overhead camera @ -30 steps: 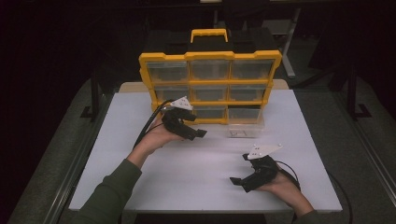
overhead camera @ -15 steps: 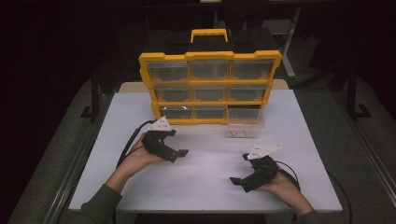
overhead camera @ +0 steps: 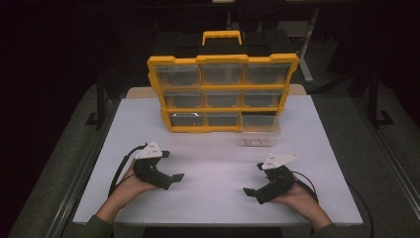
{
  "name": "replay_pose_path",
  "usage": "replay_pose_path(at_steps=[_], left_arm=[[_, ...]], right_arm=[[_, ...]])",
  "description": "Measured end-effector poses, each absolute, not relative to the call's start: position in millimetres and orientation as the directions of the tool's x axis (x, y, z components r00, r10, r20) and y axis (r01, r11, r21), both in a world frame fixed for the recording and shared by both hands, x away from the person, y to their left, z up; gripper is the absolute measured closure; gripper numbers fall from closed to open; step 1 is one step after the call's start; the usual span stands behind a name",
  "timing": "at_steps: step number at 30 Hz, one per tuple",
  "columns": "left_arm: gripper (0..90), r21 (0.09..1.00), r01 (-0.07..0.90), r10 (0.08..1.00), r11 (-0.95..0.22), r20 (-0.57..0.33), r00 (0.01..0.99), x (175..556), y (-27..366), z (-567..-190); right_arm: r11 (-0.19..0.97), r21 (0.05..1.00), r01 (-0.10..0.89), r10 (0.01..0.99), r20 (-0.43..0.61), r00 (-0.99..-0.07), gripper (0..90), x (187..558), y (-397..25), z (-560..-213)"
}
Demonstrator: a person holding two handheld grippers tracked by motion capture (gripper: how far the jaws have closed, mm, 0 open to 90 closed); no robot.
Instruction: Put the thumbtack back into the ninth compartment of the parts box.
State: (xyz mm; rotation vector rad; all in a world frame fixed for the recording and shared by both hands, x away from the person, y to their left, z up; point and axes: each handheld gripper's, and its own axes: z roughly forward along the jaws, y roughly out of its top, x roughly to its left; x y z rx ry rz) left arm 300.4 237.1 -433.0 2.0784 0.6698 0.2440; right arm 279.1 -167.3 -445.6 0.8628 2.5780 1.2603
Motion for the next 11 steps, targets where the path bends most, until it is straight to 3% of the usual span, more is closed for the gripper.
replay_pose_path(at_steps=[11], left_arm=[[0.0, 0.795, 0.375, 0.558, -0.478, -0.055, 0.828, 286.8, 251.4, -450.1]], right_arm=[[0.492, 0.750, 0.443, 0.563, 0.114, -0.819, 0.0, 279.2, -166.5, -450.0]])
